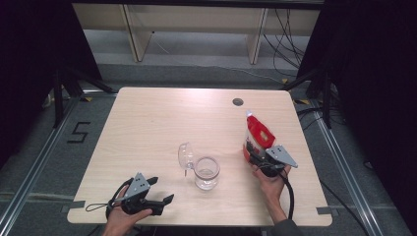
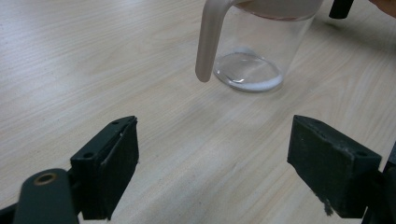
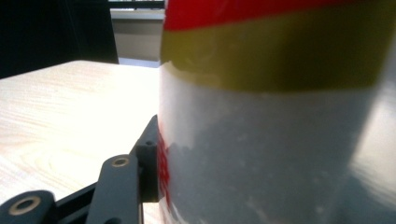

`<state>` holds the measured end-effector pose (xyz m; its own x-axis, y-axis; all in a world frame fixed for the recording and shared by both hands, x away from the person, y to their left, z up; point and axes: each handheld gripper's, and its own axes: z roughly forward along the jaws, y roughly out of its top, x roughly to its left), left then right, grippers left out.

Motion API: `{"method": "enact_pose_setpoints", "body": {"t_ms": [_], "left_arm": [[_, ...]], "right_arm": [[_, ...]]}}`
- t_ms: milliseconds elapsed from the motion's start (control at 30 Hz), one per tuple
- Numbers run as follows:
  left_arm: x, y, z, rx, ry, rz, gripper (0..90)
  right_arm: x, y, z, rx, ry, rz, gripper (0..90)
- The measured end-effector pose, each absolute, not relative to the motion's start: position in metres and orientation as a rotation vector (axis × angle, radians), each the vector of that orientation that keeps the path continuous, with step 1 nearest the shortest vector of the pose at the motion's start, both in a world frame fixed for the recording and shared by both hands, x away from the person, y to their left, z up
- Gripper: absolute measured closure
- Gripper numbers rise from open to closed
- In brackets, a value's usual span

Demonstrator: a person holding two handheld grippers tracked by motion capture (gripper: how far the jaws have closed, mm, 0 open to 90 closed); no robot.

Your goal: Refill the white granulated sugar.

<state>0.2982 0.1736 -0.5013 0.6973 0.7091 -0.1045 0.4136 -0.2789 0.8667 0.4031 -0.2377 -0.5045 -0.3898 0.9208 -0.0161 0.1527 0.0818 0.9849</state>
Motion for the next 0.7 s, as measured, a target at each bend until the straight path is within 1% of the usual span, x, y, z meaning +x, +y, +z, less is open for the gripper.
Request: {"method": "enact_pose_setpoints", "body": {"t_ms": [233, 400, 600, 700], "left_arm": [[0.298, 0.174, -0.501, 1.906, 0.883, 0.366, 16.2], [0.299, 0.175, -0.501, 1.904, 0.892, 0.368, 16.2], [0.300, 0.176, -0.501, 1.922, 0.863, 0.374, 16.2], [0.299, 0.175, -0.502, 1.906, 0.890, 0.365, 16.2]], "right_arm": [[0.394, -0.237, -0.498, 1.053, 1.688, 1.318, 48.6], [0.379, -0.235, -0.484, 1.038, 1.703, 1.296, 48.9], [0.350, -0.235, -0.459, 0.847, 1.707, 1.208, 49.0], [0.339, -0.233, -0.452, 0.787, 1.716, 1.184, 49.1]]}}
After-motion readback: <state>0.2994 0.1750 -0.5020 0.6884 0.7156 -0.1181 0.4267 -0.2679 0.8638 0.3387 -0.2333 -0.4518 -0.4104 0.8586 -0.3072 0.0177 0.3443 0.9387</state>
